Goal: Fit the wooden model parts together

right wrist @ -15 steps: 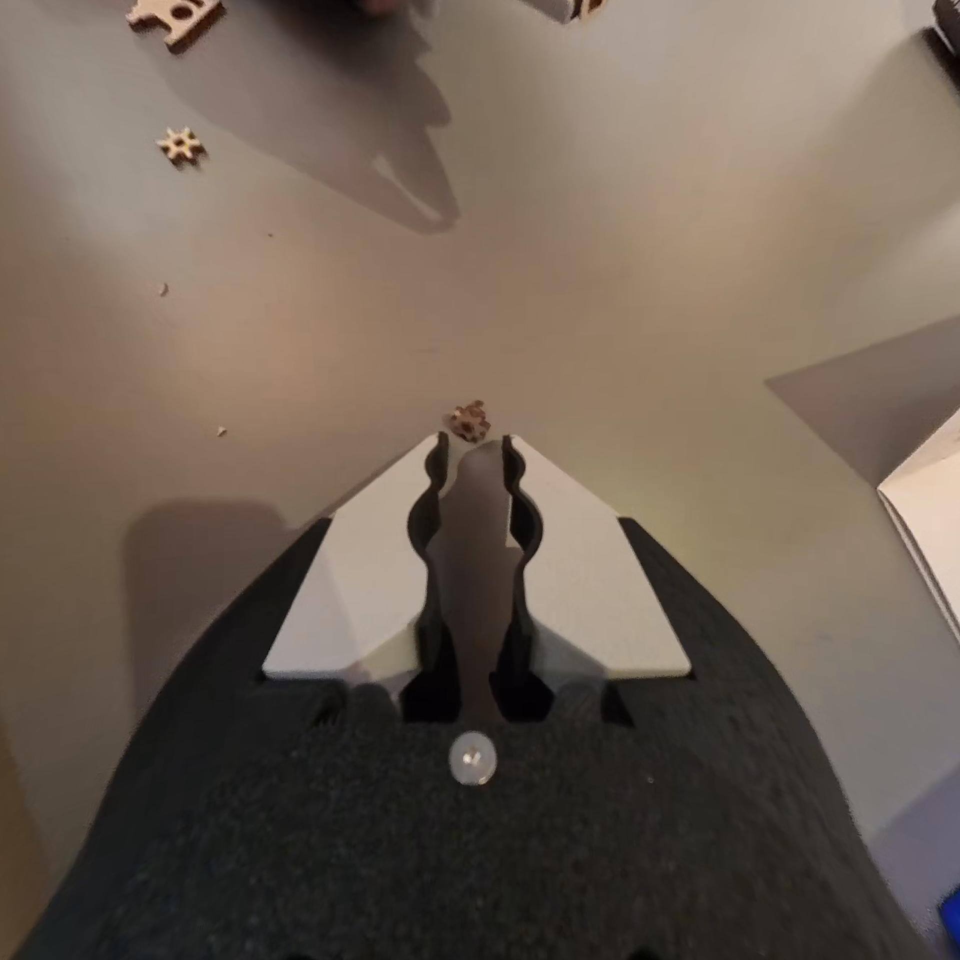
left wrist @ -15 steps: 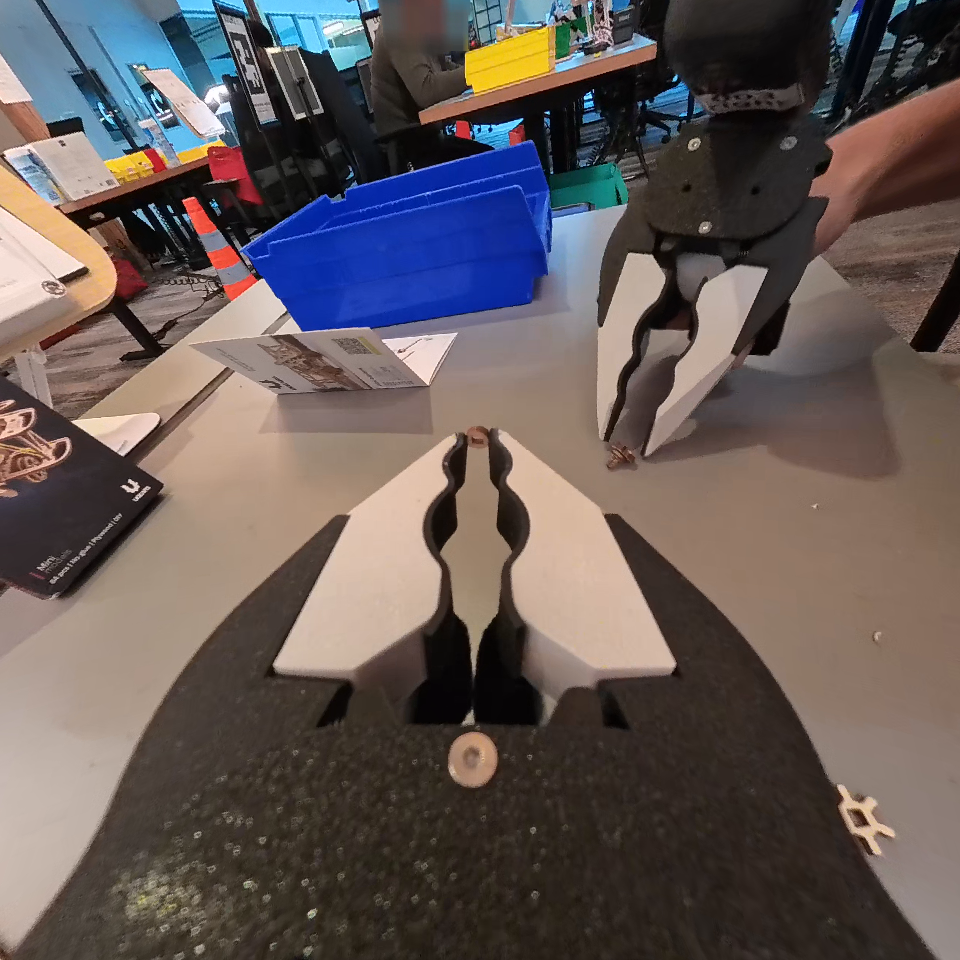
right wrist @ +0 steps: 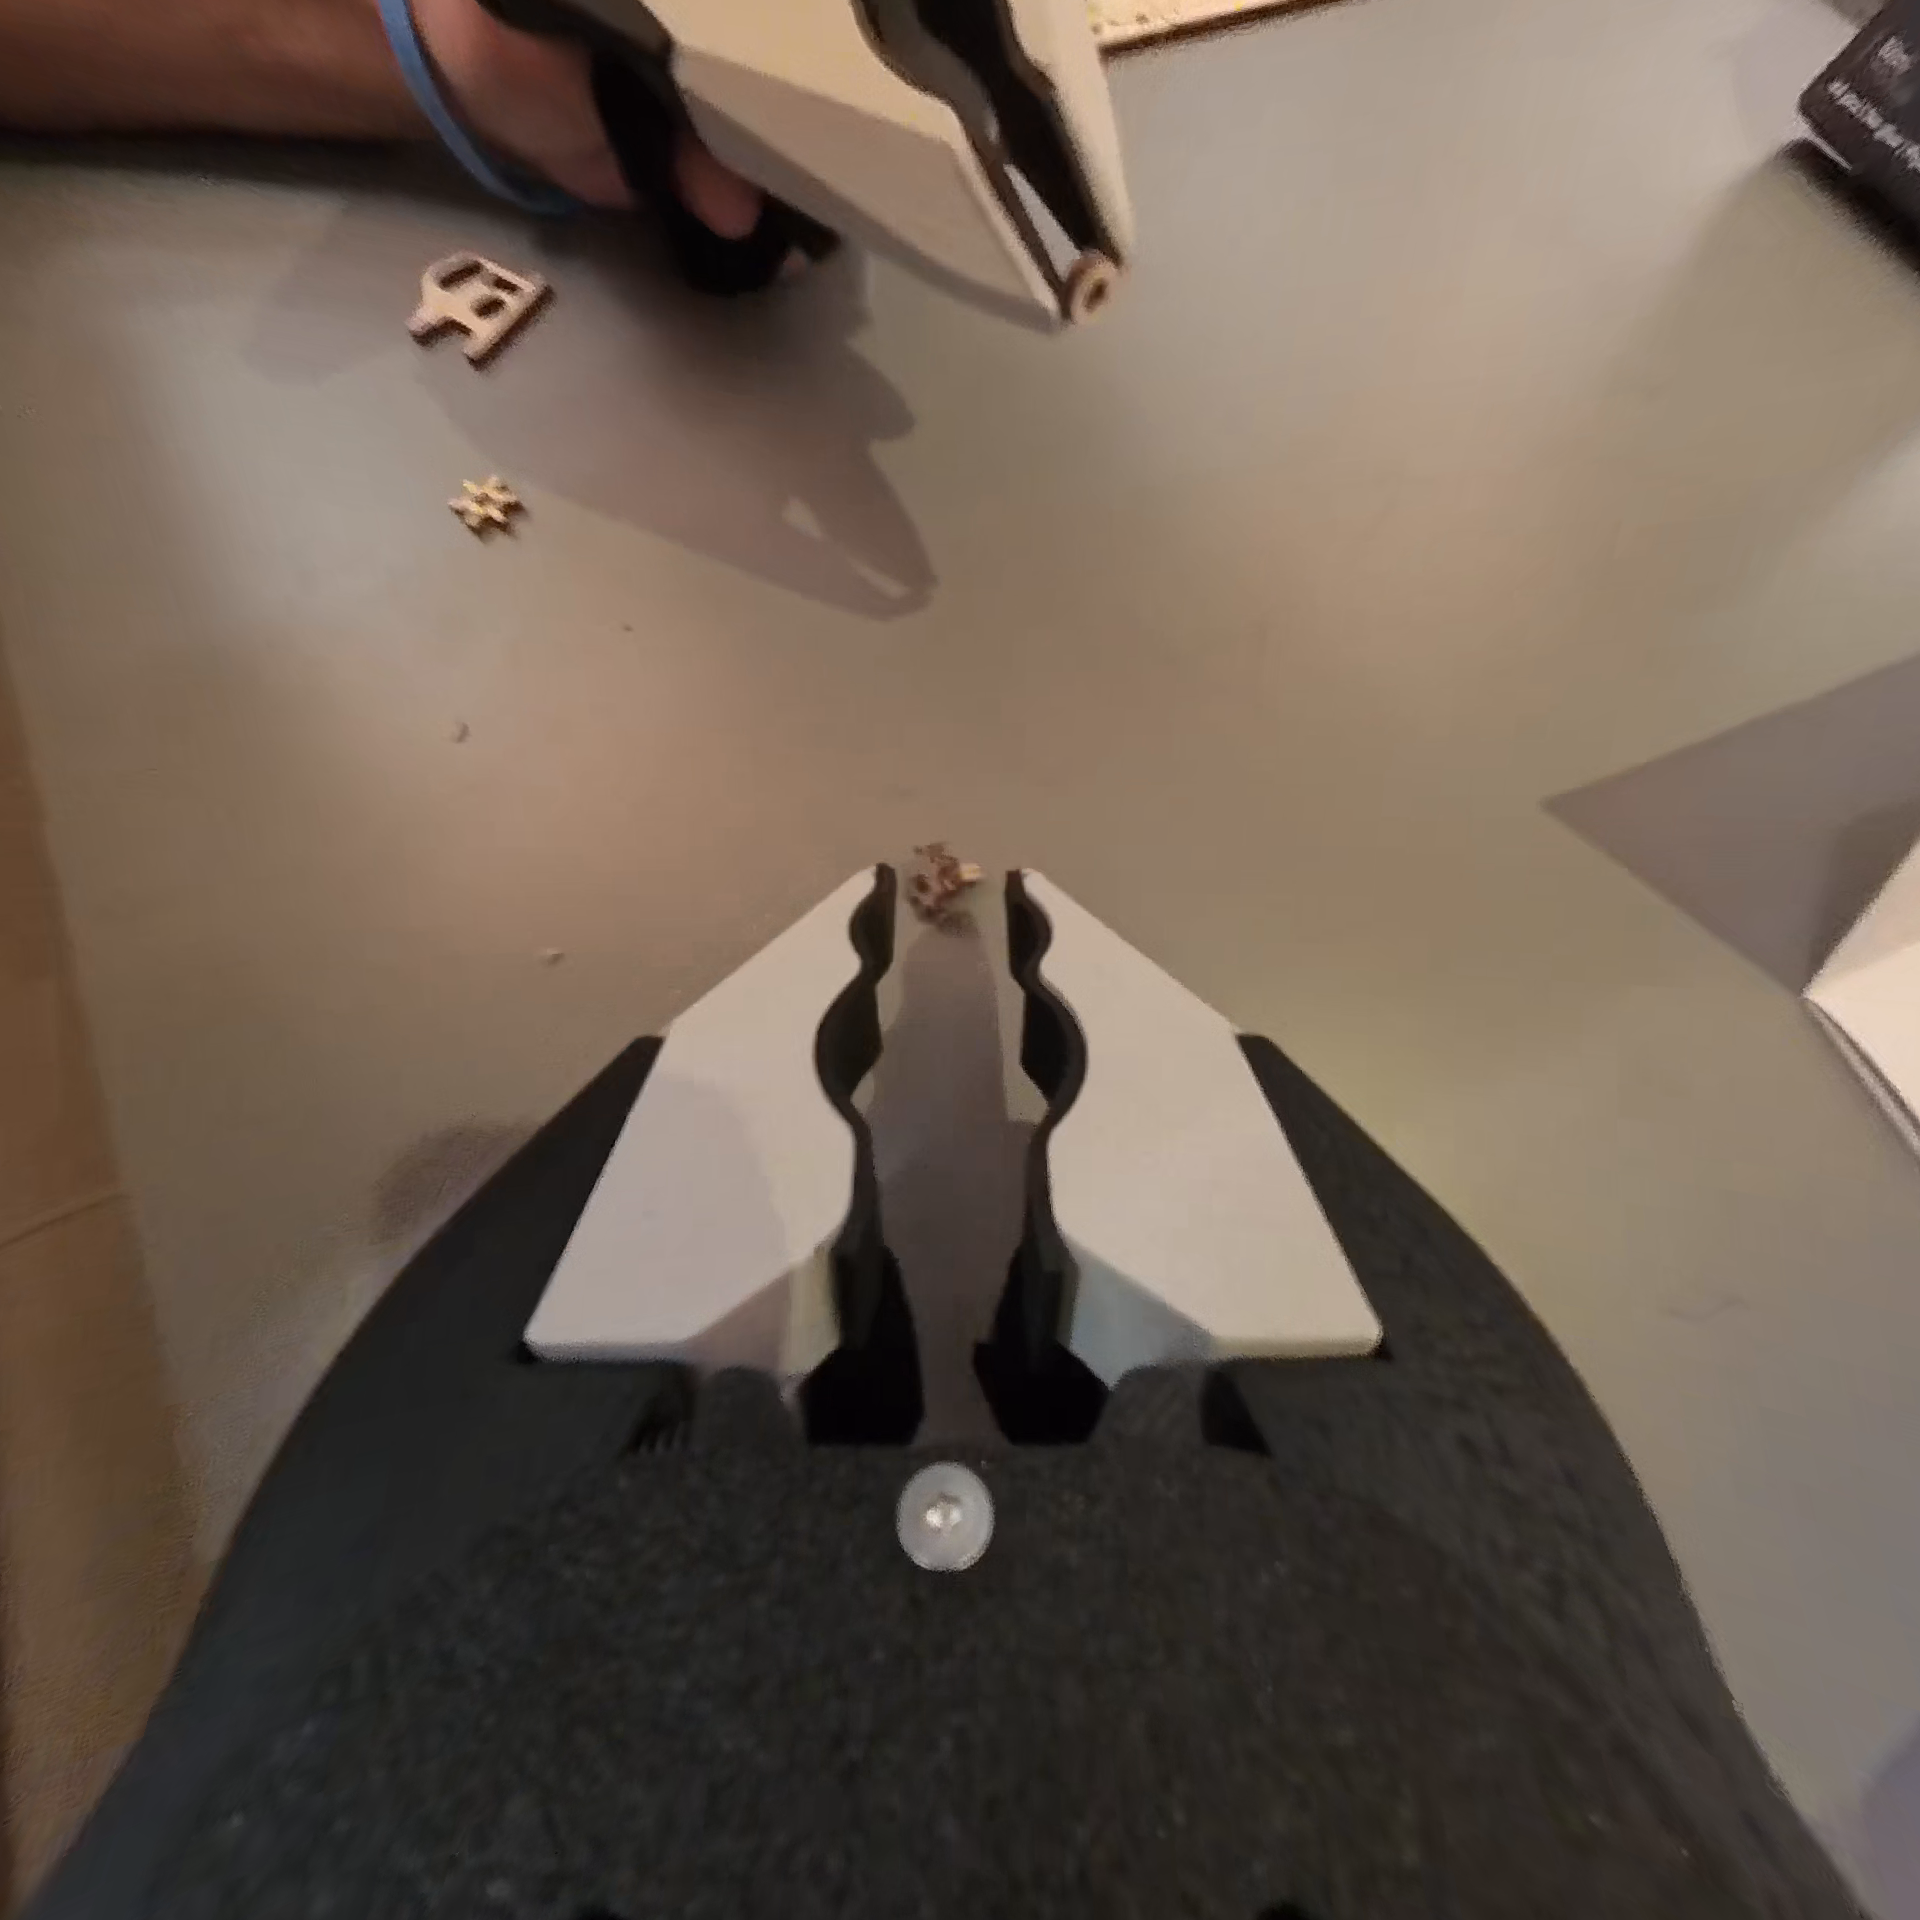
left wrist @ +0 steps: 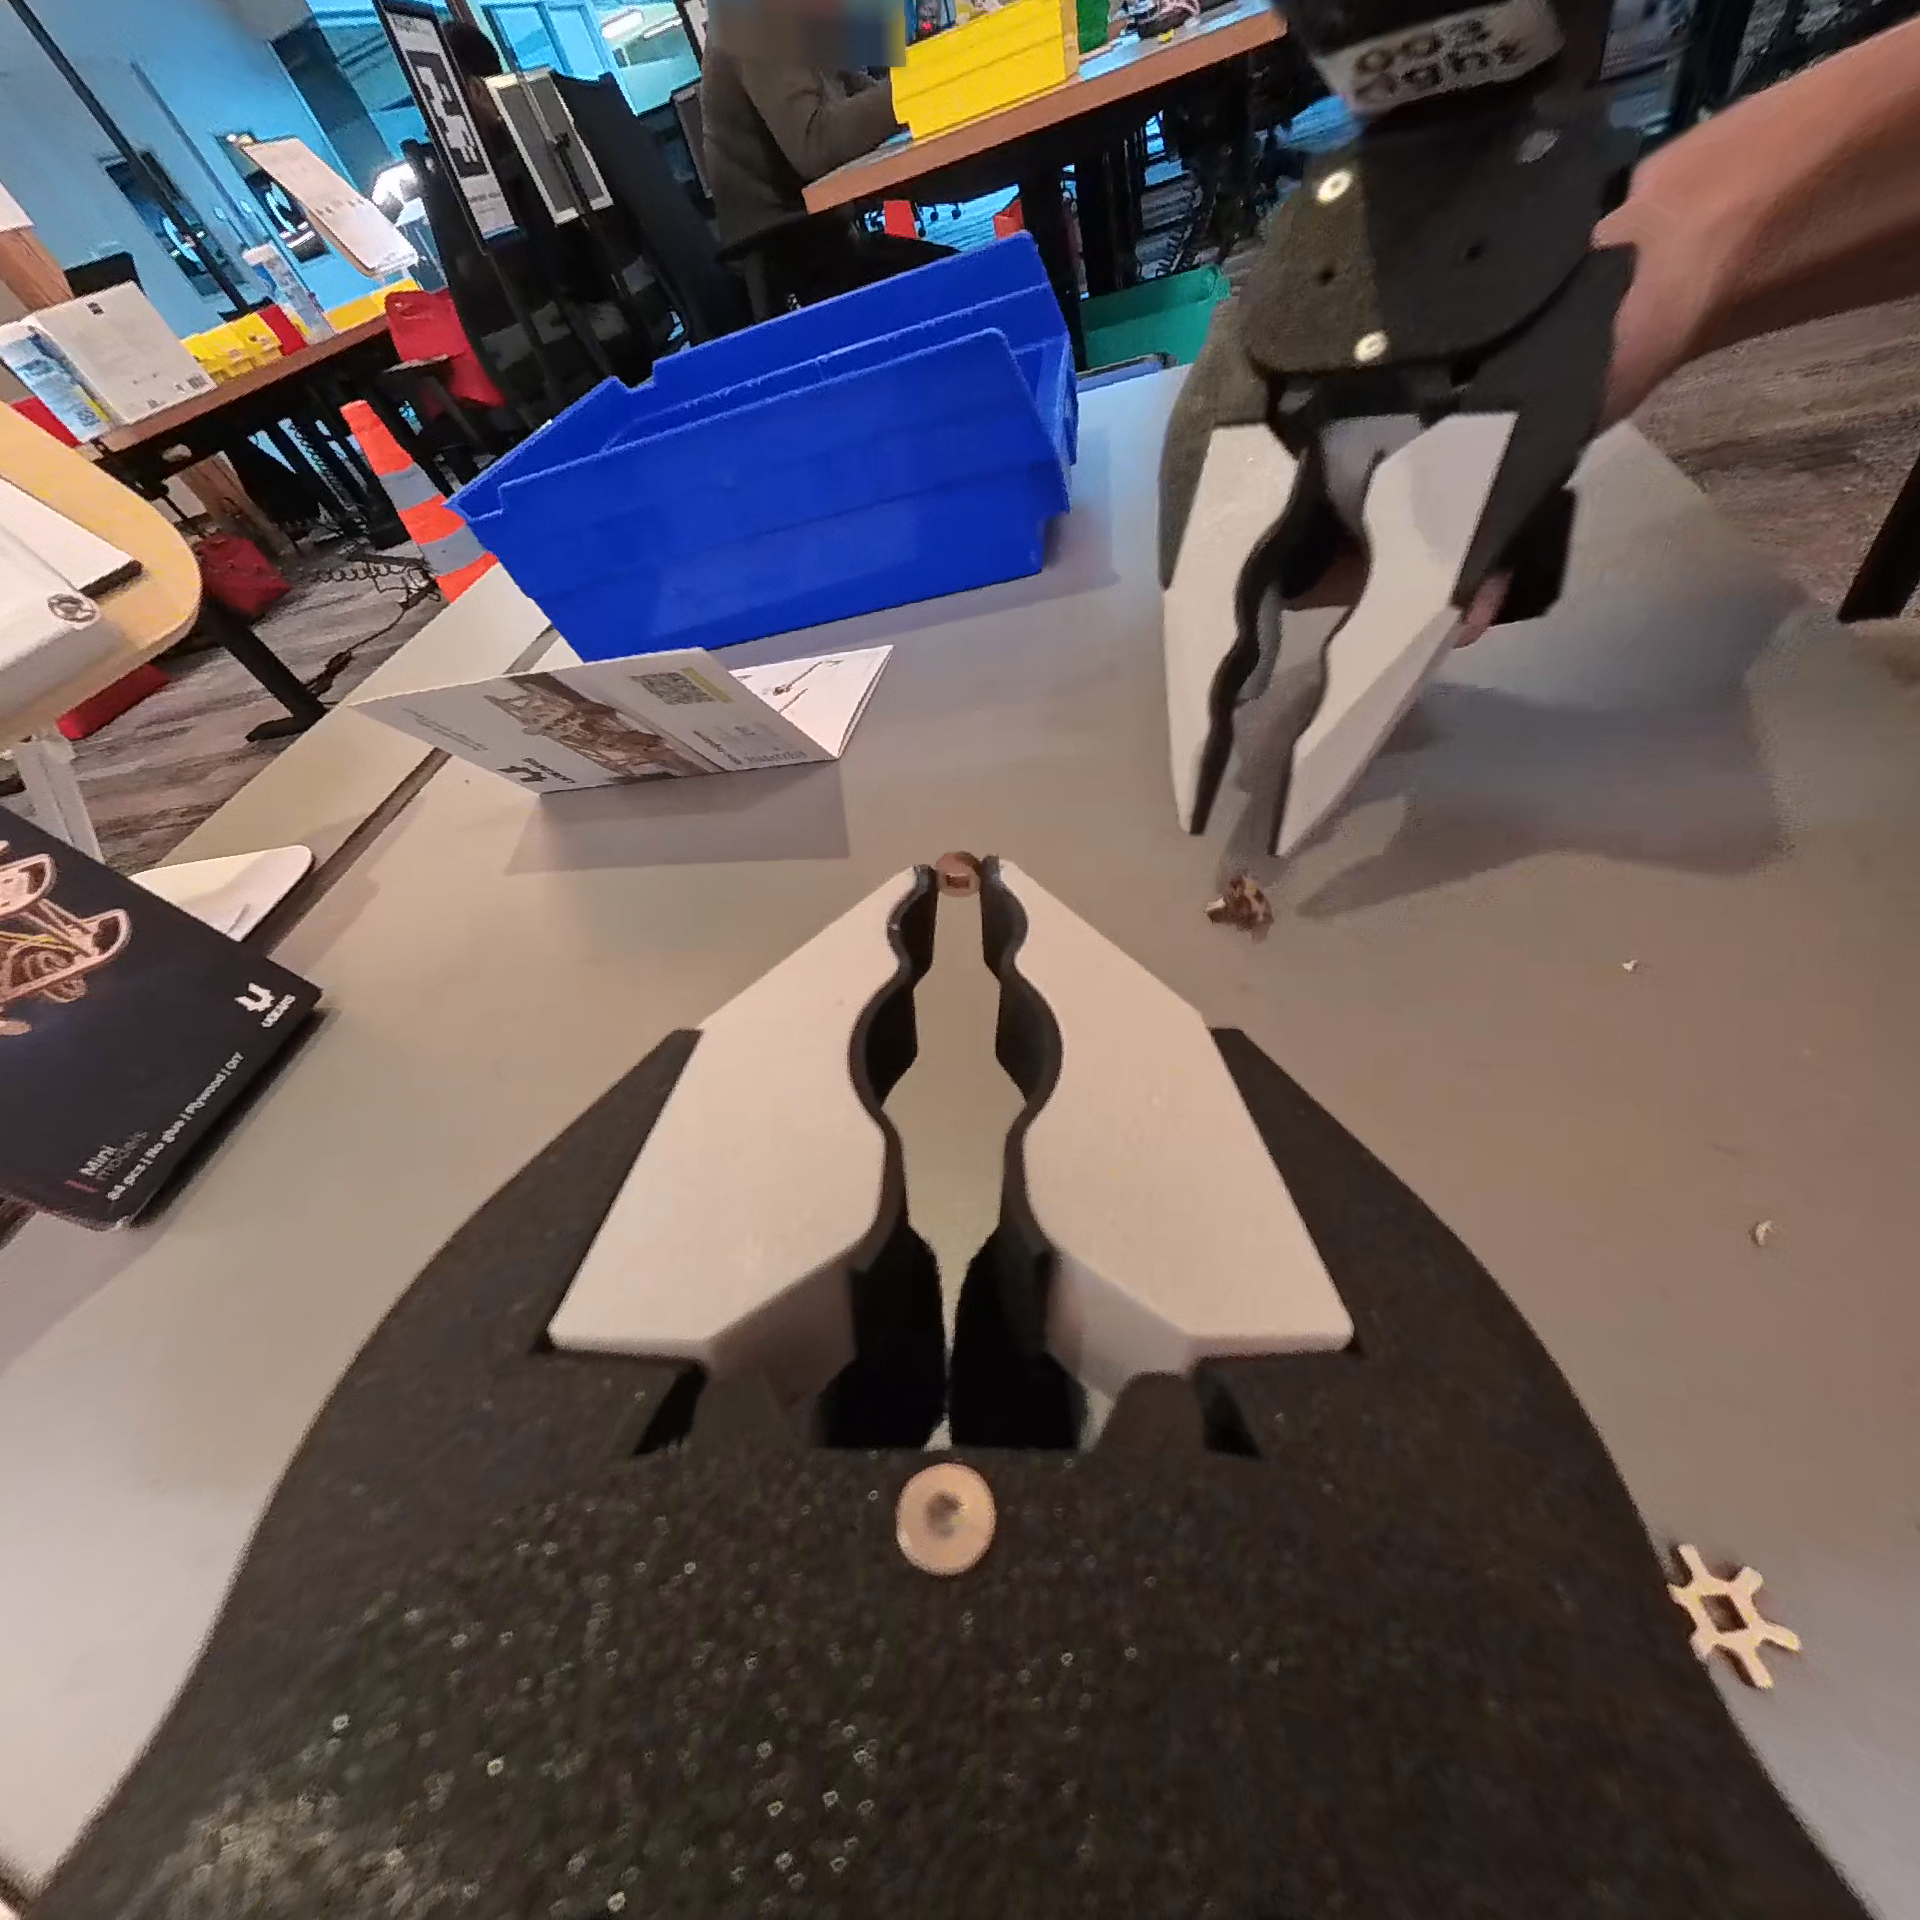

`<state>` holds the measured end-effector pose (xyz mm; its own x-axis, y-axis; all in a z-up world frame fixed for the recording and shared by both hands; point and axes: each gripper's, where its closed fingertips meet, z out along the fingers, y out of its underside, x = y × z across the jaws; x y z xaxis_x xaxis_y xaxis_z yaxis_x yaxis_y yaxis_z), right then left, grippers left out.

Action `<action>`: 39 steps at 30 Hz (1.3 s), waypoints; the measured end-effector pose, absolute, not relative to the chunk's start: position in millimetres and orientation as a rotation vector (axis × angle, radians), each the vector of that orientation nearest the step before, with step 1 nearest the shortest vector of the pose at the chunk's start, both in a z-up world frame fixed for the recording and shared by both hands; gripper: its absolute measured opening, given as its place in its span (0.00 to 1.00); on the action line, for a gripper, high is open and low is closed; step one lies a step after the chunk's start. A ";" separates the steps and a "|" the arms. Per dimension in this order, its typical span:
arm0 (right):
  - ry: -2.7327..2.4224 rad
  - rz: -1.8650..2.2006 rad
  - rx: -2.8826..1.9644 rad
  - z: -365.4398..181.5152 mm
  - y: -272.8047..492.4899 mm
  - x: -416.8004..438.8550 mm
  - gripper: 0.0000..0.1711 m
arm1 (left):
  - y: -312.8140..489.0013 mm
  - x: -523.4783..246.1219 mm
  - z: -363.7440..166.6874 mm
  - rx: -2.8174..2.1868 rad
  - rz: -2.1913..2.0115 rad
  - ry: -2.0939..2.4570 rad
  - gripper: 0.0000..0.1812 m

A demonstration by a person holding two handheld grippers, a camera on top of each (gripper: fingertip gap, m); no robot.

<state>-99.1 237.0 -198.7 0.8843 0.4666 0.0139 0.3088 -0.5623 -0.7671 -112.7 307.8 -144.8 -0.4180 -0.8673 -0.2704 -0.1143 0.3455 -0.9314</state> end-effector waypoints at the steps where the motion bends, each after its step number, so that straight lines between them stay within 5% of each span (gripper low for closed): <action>1: -0.581 0.236 -2.214 -202.7 237.3 -95.0 0.11 | 307.2 -112.8 -145.2 -0.867 -1.142 1.785 0.04; 6: -0.546 0.454 -2.176 -200.7 239.6 -101.7 0.09 | 304.3 -113.2 -147.6 -0.839 -1.110 1.798 0.04; 18: -0.460 -0.099 -2.114 -179.8 275.7 -74.4 0.05 | 302.6 -113.2 -151.4 -0.775 -1.032 1.807 0.04; 27: 0.038 0.543 -2.005 -160.3 306.6 -100.6 0.05 | 302.1 -111.7 -153.8 -0.719 -0.935 1.789 0.04; 39: 0.082 0.706 -1.917 -148.9 306.0 -112.2 0.10 | 303.4 -110.6 -155.2 -0.731 -0.924 1.791 0.04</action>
